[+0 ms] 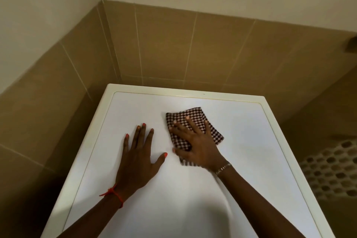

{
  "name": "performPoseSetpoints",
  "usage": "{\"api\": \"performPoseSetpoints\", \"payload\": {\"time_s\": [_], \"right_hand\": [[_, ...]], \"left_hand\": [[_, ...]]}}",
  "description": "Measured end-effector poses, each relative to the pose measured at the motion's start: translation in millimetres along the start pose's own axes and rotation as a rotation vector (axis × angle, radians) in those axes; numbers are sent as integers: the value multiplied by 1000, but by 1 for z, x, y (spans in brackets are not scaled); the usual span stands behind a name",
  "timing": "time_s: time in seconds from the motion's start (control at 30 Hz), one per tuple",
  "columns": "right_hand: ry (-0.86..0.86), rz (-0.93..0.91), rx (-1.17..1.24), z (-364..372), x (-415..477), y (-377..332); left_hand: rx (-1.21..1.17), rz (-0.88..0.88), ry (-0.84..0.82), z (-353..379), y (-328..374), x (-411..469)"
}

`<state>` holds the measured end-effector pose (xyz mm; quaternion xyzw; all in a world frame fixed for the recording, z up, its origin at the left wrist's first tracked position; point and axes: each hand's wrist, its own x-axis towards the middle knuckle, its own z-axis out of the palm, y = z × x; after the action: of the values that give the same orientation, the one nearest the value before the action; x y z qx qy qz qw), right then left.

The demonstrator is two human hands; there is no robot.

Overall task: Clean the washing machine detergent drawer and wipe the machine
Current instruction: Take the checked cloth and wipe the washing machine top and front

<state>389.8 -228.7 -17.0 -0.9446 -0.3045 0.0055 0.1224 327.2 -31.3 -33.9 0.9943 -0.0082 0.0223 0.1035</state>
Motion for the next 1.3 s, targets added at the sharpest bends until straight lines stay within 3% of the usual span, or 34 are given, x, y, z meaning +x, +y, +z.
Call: {"api": "performPoseSetpoints", "payload": {"time_s": [0.1, 0.27, 0.33, 0.5, 0.67, 0.73, 0.83, 0.93, 1.0, 1.2, 1.3], "right_hand": [[65, -76, 39, 1, -14, 26], [47, 357, 44, -11, 39, 39], [7, 438, 48, -11, 80, 35], [-31, 251, -7, 1, 126, 14], [6, 72, -41, -1, 82, 28], [82, 133, -63, -3, 56, 45], [168, 364, -87, -14, 40, 84], [123, 540, -106, -22, 53, 114], [106, 532, -104, -22, 60, 119], [27, 265, -151, -25, 0, 118], [61, 319, -151, -29, -39, 138]], "left_hand": [[-3, -24, -27, 0, 0, 2], [3, -29, -53, 3, 1, 0], [3, -31, -40, 4, -1, 1], [3, -31, -45, 4, -3, 3], [-8, -19, -25, 5, -5, 4], [-5, -11, -19, 4, -5, 3], [-1, 0, -17, 4, -5, 3], [0, 17, -6, 4, -4, 3], [-1, 25, -1, 4, -4, 2], [-11, 31, 5, 3, -4, 2], [-18, 37, 12, 2, -2, 1]]}}
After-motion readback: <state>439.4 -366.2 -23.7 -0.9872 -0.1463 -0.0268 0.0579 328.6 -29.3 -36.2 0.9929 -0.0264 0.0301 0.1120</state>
